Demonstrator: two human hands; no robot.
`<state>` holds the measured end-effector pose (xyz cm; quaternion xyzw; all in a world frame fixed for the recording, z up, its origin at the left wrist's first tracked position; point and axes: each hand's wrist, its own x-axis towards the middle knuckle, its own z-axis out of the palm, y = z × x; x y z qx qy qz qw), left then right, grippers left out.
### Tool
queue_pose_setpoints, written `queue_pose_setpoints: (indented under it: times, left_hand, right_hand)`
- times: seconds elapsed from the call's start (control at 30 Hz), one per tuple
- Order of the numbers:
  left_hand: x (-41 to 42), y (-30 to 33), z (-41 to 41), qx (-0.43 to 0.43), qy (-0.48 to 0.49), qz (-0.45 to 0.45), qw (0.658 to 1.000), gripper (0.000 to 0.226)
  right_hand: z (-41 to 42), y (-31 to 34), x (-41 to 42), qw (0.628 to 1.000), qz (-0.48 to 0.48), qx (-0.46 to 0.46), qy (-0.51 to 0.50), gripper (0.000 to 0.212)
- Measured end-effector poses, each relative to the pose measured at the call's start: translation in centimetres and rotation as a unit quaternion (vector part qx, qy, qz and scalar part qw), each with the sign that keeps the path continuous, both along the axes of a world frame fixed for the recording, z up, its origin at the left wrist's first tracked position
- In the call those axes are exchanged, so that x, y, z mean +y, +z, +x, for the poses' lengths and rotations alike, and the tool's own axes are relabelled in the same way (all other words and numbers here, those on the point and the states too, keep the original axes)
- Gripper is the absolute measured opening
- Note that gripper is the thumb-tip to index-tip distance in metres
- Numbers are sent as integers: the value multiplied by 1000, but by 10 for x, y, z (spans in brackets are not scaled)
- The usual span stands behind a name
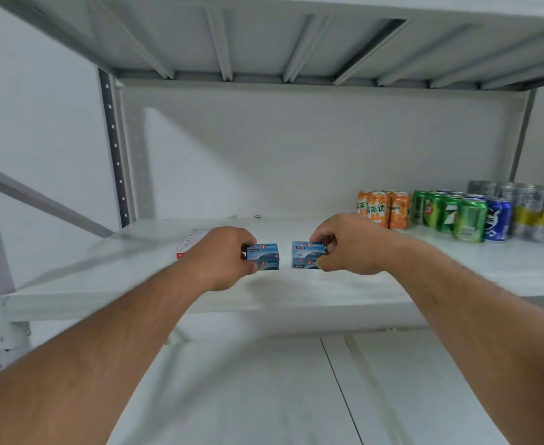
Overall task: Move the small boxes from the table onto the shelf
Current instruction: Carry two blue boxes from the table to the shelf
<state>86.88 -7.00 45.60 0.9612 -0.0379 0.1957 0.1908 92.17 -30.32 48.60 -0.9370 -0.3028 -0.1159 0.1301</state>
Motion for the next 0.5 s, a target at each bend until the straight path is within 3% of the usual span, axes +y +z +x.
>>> queue_pose_setpoints:
  times: [0.5]
  left_hand:
    - [-1, 12, 146, 37, 55, 7, 998, 35]
  right_hand:
    - [182, -5, 21, 998, -2, 26, 51, 30]
